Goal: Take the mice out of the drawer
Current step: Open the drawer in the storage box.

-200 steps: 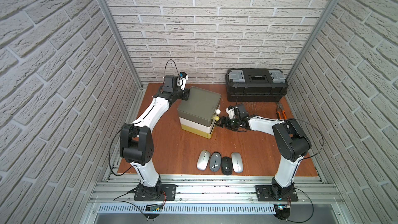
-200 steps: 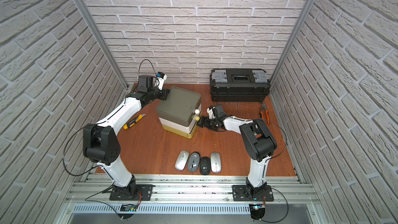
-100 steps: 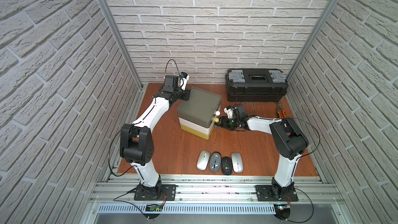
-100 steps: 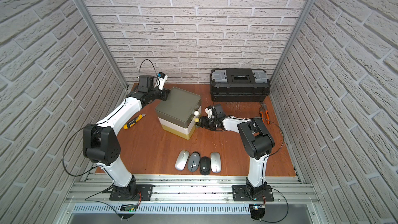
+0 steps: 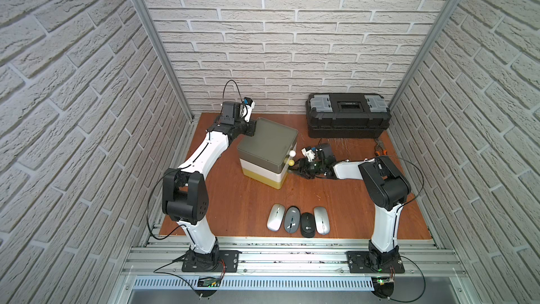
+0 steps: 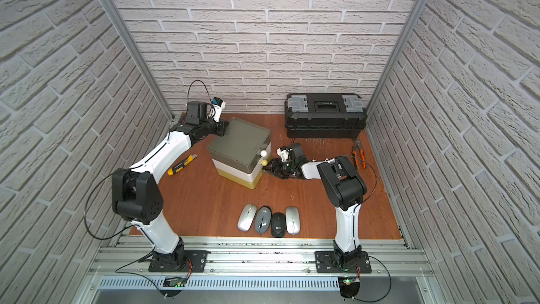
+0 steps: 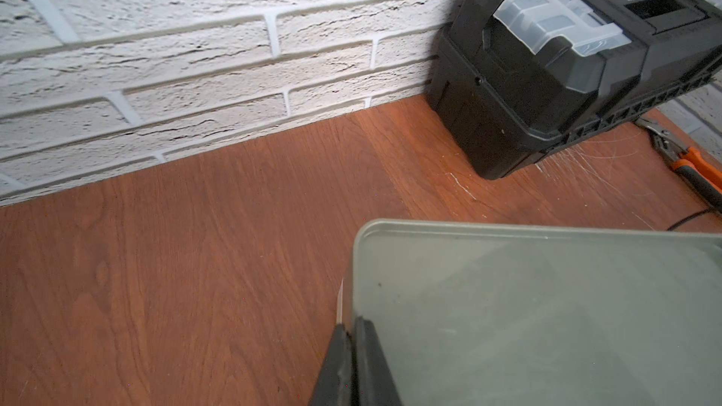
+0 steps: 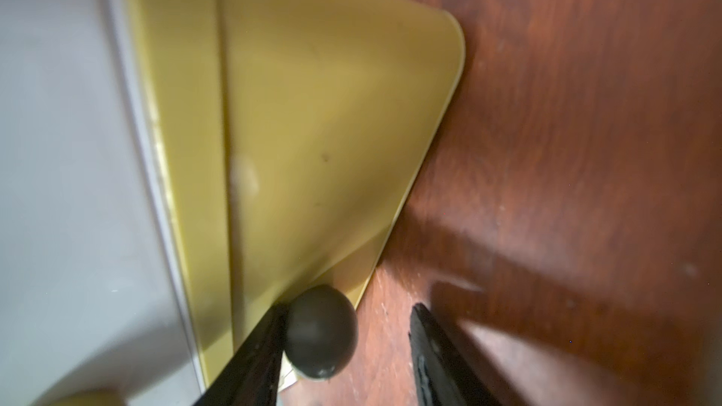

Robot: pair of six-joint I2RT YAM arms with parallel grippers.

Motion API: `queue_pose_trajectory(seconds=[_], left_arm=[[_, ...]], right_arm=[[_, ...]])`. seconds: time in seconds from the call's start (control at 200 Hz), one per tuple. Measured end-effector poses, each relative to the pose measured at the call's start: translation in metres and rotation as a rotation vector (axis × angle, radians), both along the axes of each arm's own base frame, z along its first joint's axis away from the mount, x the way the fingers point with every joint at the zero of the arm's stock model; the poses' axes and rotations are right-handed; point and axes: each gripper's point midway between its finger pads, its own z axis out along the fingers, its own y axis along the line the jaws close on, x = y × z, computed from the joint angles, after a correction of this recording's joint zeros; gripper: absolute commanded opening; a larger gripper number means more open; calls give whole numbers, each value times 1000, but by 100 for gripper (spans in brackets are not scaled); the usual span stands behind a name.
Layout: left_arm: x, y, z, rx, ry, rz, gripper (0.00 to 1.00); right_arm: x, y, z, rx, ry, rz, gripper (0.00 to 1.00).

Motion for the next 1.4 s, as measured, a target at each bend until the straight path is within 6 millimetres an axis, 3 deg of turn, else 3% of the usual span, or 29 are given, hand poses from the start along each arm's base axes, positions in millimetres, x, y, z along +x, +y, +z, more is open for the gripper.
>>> queue_pose_trajectory(seconds=[0.22, 0.425, 0.51, 0.685, 1.045, 1.4], left_arm=[[0, 0, 0, 3, -1, 1, 3], [1, 3, 0, 7, -3, 8, 3], [1, 3, 0, 8, -4, 10, 3], [1, 3, 0, 8, -4, 11, 4], [1, 4, 0, 12, -6, 17, 4], [5, 19, 3, -10, 17, 26, 4]], right_arm=[[-1, 6, -2, 185, 72, -45, 48], [2, 12, 5, 284, 84, -43, 32], [1, 12, 5, 295, 105, -54, 17], [1, 12, 5, 304, 111, -63, 2], [1, 2, 3, 279, 85, -89, 2], [-10, -43, 2, 195, 87, -122, 2]])
